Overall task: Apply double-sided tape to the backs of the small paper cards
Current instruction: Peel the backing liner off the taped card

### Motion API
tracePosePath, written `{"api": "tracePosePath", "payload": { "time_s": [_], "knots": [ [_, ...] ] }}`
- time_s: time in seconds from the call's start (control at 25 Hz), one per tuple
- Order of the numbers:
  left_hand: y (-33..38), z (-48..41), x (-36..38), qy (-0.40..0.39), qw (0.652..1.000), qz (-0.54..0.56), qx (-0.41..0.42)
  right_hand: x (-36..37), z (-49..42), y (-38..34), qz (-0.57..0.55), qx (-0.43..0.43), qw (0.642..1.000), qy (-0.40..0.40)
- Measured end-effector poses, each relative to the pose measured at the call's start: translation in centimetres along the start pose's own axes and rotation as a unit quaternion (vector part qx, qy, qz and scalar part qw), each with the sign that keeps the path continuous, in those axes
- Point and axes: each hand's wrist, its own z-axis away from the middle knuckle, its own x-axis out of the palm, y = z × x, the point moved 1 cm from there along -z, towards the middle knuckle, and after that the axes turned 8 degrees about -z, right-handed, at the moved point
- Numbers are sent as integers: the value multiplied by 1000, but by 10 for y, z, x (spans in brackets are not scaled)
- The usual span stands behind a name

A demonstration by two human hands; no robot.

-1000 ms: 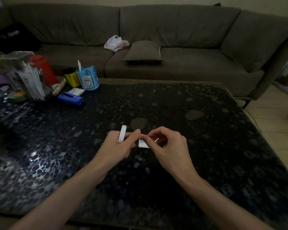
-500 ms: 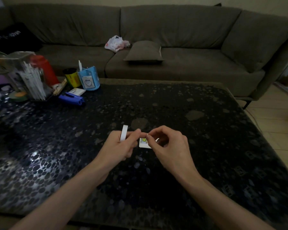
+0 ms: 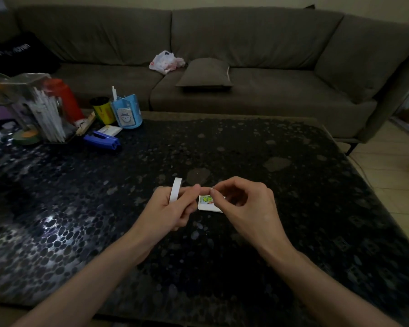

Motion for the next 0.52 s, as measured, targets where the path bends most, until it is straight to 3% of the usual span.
{"api": "tracePosePath", "payload": {
  "time_s": [0.52],
  "knots": [
    [-11,-4,-1,-15,999,-14,33,-9,-5,1,5,-10,1000,-12]
  ]
}}
